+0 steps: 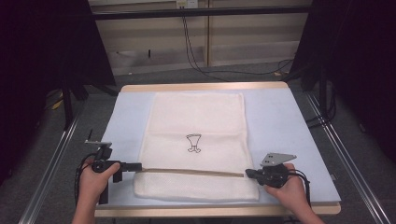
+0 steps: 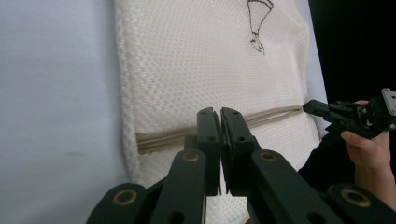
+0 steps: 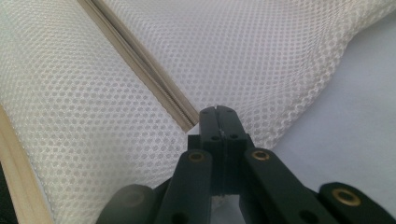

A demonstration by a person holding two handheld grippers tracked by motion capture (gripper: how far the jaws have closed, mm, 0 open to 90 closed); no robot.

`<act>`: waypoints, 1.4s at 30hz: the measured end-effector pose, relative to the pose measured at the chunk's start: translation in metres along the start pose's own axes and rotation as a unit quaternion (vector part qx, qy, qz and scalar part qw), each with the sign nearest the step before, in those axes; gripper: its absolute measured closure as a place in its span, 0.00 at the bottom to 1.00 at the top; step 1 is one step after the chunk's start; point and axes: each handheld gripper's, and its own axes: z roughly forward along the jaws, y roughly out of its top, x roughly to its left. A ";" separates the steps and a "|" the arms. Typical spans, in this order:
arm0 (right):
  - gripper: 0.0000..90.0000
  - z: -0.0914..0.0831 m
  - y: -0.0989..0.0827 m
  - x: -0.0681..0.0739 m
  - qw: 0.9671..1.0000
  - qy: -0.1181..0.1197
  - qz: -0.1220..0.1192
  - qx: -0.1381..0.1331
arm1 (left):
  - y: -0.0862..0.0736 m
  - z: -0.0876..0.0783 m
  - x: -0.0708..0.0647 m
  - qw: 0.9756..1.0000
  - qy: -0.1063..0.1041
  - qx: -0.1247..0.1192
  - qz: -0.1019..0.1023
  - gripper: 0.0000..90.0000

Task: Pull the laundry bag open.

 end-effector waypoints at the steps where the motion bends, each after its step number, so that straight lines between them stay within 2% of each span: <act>1: 1.00 0.000 0.000 0.000 1.000 0.002 0.001 -0.001 | 0.000 -0.002 0.002 1.000 0.000 -0.001 -0.002 0.97; 3: 1.00 0.000 0.000 0.000 1.000 0.002 0.002 0.000 | 0.000 -0.005 0.004 1.000 0.004 -0.011 -0.013 0.97; 4: 1.00 0.000 0.000 0.000 1.000 0.002 0.003 0.001 | 0.001 -0.008 0.008 1.000 0.006 0.000 0.002 0.97; 6: 1.00 0.000 0.000 0.000 1.000 0.002 0.003 0.001 | 0.001 -0.010 0.008 1.000 0.004 -0.014 -0.014 0.97; 7: 1.00 0.000 0.000 0.000 1.000 0.001 0.003 0.000 | 0.001 -0.012 0.010 1.000 0.006 -0.012 -0.007 0.97; 9: 1.00 0.000 0.000 0.000 1.000 0.000 0.003 0.000 | 0.001 -0.014 0.012 1.000 -0.002 -0.018 -0.017 0.97; 12: 1.00 0.000 0.000 0.000 1.000 0.000 0.002 0.000 | 0.002 -0.018 0.016 1.000 0.003 -0.015 -0.010 0.97; 17: 1.00 0.000 0.000 0.000 1.000 0.002 0.002 0.000 | 0.001 -0.022 0.023 0.999 0.012 -0.021 -0.026 0.97; 19: 1.00 0.000 0.000 0.000 1.000 0.000 0.002 0.000 | 0.001 -0.024 0.026 1.000 0.013 -0.015 -0.022 0.97; 20: 1.00 0.000 0.000 0.000 1.000 0.000 0.002 0.000 | 0.001 -0.023 0.026 0.999 0.013 -0.022 -0.031 0.97; 22: 1.00 0.000 0.000 0.000 1.000 0.000 0.002 0.000 | 0.001 -0.023 0.029 0.999 0.014 -0.015 -0.025 0.97; 23: 1.00 0.000 0.000 0.000 1.000 0.000 0.003 0.000 | 0.001 -0.022 0.029 0.999 0.022 -0.015 -0.023 0.97; 24: 1.00 0.000 0.000 0.000 1.000 0.000 0.002 0.000 | 0.001 -0.023 0.028 0.998 0.052 -0.020 -0.017 1.00; 25: 1.00 0.000 0.000 0.000 1.000 0.000 0.002 0.000 | 0.002 -0.026 0.029 0.997 0.066 -0.020 -0.015 1.00; 26: 1.00 0.000 0.000 0.000 1.000 -0.001 0.004 0.001 | 0.002 -0.028 0.028 0.998 0.052 -0.031 -0.023 1.00; 27: 1.00 0.000 0.000 0.000 1.000 -0.001 0.006 -0.001 | 0.001 -0.031 0.029 0.998 0.030 -0.048 -0.021 0.94; 28: 1.00 0.000 -0.001 -0.001 1.000 0.002 0.007 -0.004 | 0.002 -0.034 0.027 0.998 0.035 -0.060 -0.004 0.86; 29: 1.00 -0.001 0.000 -0.002 1.000 0.005 0.011 -0.005 | 0.003 -0.035 0.024 0.997 0.049 -0.061 0.002 0.84; 30: 1.00 -0.002 0.001 -0.004 1.000 0.001 0.012 -0.014 | 0.003 -0.036 0.023 0.997 0.054 -0.059 0.007 0.83; 31: 0.99 -0.005 0.002 -0.006 1.000 -0.010 0.014 -0.026 | 0.004 -0.035 0.021 0.996 0.050 -0.072 0.005 0.82; 32: 0.87 -0.008 0.003 -0.008 0.999 -0.025 0.018 -0.044 | 0.005 -0.034 0.021 0.996 0.050 -0.077 0.014 0.78; 33: 0.76 -0.011 0.004 -0.011 0.997 -0.041 0.027 -0.063 | 0.006 -0.032 0.019 0.995 0.062 -0.080 0.019 0.76; 34: 0.75 -0.013 0.004 -0.014 0.995 -0.064 0.031 -0.077 | 0.007 -0.031 0.019 0.994 0.072 -0.081 0.024 0.73; 36: 0.73 -0.018 0.002 -0.020 0.993 -0.087 0.029 -0.077 | 0.007 -0.028 0.020 0.992 0.077 -0.091 0.029 0.67; 38: 0.61 -0.019 0.000 -0.026 0.991 -0.103 0.030 -0.081 | 0.007 -0.025 0.019 0.989 0.093 -0.104 0.040 0.60; 39: 0.59 -0.020 -0.001 -0.028 0.990 -0.115 0.030 -0.082 | 0.008 -0.024 0.019 0.989 0.096 -0.106 0.040 0.58; 40: 0.58 -0.020 -0.002 -0.031 0.990 -0.119 0.029 -0.075 | 0.008 -0.023 0.018 0.989 0.099 -0.105 0.041 0.56; 42: 0.48 -0.020 -0.003 -0.035 0.989 -0.130 0.025 -0.069 | 0.009 -0.019 0.017 0.985 0.112 -0.115 0.058 0.51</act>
